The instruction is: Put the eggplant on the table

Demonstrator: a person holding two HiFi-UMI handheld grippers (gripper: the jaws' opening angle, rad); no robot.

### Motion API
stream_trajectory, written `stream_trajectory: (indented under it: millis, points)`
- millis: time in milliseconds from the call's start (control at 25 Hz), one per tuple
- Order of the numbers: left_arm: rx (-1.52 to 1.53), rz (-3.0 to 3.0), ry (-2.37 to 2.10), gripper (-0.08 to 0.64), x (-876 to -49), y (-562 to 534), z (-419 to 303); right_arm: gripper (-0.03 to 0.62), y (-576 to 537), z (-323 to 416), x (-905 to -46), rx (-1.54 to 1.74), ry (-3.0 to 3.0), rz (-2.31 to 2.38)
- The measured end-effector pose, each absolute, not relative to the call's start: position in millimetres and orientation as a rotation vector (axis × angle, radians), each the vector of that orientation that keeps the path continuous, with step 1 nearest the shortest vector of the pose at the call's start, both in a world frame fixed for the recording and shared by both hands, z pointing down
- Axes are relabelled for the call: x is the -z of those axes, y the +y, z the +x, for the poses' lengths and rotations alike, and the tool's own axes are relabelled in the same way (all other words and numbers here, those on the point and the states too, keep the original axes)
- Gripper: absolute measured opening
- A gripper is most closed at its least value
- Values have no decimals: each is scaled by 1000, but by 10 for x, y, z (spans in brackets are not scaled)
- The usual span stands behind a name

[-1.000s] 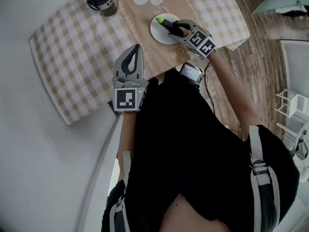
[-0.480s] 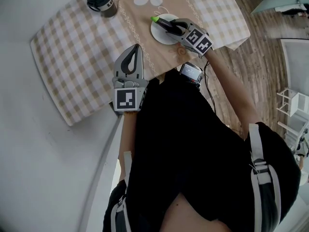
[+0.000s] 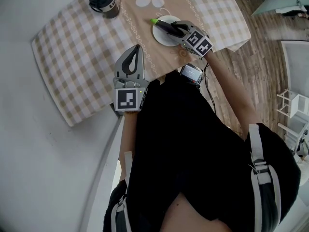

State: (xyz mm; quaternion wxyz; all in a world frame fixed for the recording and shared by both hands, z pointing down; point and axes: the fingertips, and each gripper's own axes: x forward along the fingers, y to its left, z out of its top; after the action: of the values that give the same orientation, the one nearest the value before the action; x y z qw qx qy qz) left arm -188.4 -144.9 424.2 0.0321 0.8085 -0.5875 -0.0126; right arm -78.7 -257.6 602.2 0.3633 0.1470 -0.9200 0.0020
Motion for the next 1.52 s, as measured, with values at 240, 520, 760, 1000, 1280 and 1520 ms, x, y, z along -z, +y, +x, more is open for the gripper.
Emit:
stream_trajectory:
  millis: [240,520,760,1000,1280,1520]
  points:
    - [48,2474,-1801,-8,-4244,-1470,-1882,207,-2578,-780,-6029,-18,-2366,381]
    - [37,2475,-1803,-8,-4285,-1463,-1909,209,-2590,-794,-6024,-34,-2377,400]
    - [45,2471,-1799,-8,-4259,-1471,-1913,209,-2589,-809,-6010,-20,-2377,418]
    - [33,2483,-1783,-8,-4268,-1487,-1894,210,-2594,-814,-5970,-29,-2398,436]
    - [24,2494,-1764,-8,-4273,-1501,-1874,252,-2607,-839,-5852,-37,-2432,460]
    - [9,2515,-1754,-8,-4268,-1537,-1869,252,-2625,-876,-5599,-14,-2484,488]
